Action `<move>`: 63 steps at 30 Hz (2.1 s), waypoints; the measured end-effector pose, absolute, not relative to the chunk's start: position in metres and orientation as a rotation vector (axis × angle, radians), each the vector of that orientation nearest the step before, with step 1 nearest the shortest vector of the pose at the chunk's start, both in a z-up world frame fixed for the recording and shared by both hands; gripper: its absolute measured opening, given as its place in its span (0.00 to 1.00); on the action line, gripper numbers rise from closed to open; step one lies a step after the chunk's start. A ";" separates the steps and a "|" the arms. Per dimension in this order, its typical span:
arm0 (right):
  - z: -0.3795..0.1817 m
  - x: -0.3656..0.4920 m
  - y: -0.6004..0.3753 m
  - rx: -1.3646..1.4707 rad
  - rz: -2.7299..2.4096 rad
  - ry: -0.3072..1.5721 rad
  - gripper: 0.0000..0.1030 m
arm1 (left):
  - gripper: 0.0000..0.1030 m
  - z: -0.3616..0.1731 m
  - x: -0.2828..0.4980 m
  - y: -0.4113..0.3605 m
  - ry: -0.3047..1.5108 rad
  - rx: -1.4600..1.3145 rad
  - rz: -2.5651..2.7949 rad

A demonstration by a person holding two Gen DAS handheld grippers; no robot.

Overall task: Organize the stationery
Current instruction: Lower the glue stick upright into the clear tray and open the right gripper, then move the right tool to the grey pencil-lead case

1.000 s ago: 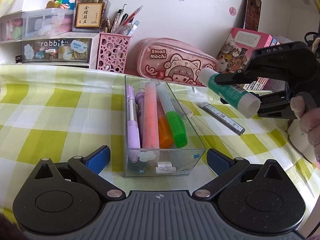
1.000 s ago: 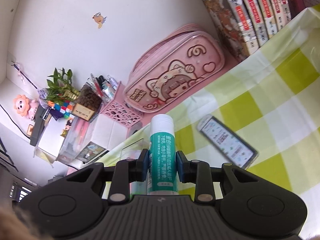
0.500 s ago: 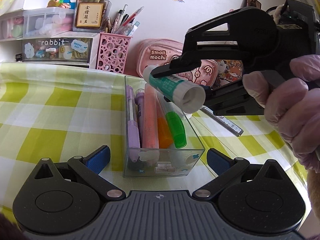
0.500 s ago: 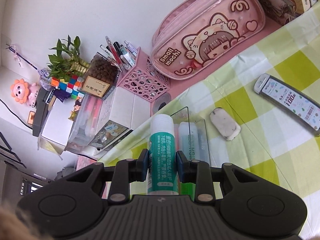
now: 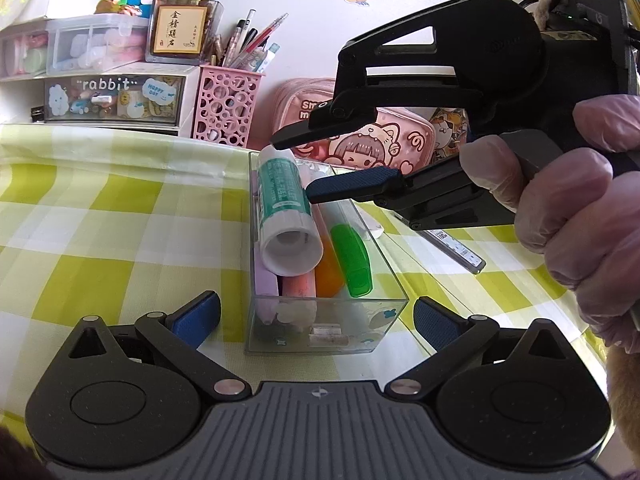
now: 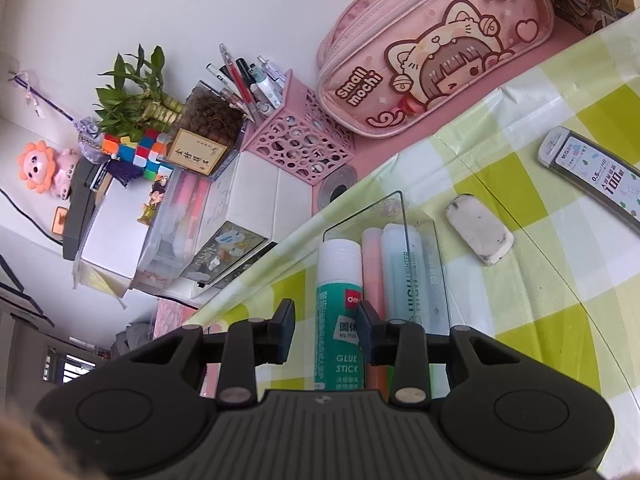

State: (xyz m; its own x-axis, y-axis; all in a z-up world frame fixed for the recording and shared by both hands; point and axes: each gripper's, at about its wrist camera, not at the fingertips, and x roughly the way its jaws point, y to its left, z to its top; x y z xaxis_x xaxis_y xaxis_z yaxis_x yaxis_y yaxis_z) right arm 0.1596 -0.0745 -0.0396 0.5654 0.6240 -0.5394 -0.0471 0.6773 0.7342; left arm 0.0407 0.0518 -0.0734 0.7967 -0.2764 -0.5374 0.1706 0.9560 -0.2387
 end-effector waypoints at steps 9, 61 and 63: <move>-0.031 0.149 -0.091 0.685 0.430 0.829 0.55 | 0.95 -0.073 0.041 0.052 0.603 -0.182 -0.241; -0.081 0.118 -0.167 -0.097 0.193 0.666 0.96 | 0.95 -0.074 0.042 0.049 0.612 -0.149 -0.232; -0.081 0.117 -0.166 -0.098 0.189 0.659 0.94 | 0.95 -0.074 0.042 0.048 0.614 -0.142 -0.232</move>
